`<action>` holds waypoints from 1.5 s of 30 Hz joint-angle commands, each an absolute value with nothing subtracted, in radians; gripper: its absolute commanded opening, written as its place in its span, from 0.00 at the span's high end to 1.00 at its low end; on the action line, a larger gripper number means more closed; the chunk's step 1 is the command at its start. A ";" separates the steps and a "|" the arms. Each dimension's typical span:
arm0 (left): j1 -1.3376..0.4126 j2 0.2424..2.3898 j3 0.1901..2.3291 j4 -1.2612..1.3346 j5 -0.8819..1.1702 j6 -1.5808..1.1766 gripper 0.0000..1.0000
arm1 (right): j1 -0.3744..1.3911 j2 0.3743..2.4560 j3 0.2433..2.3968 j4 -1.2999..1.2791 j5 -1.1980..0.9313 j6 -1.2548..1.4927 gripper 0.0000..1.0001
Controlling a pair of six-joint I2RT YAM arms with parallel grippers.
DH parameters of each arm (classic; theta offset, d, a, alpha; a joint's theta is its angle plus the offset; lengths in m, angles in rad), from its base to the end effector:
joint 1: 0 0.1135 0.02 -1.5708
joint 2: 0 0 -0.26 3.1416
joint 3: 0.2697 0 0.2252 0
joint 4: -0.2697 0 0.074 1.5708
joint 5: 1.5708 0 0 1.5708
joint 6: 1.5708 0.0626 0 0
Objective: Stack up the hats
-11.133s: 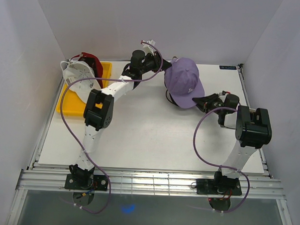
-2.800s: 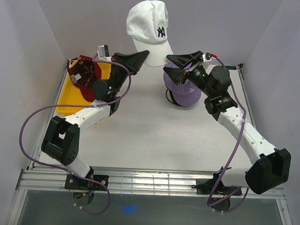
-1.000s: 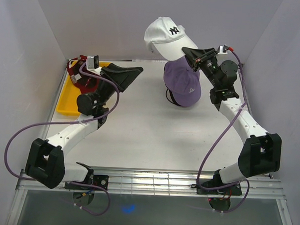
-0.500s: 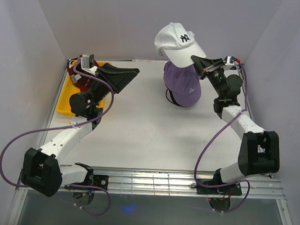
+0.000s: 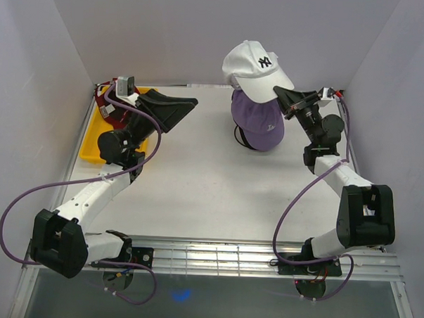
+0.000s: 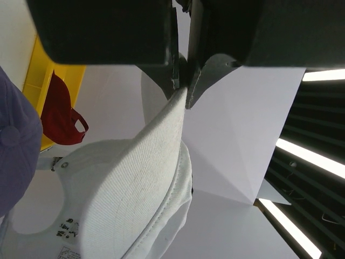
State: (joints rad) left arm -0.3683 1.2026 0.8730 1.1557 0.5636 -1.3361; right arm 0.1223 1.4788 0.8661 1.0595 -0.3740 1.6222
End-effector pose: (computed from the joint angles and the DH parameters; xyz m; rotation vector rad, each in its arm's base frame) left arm 0.2093 -0.1166 0.4359 0.1604 1.0337 -1.7799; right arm 0.3222 0.0626 0.3538 0.5954 1.2076 1.7249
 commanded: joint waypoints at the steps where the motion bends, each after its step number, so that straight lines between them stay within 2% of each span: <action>1: -0.361 1.189 0.896 1.164 0.583 -1.336 0.44 | 0.110 1.473 0.864 1.210 -0.390 1.643 0.92; 32: -0.359 1.264 0.888 1.215 0.614 -1.361 0.46 | 0.051 1.581 0.611 1.508 -0.454 1.724 0.92; 45: -0.350 1.270 0.896 1.206 0.624 -1.359 0.46 | 0.051 1.606 0.831 1.424 -0.468 1.724 0.92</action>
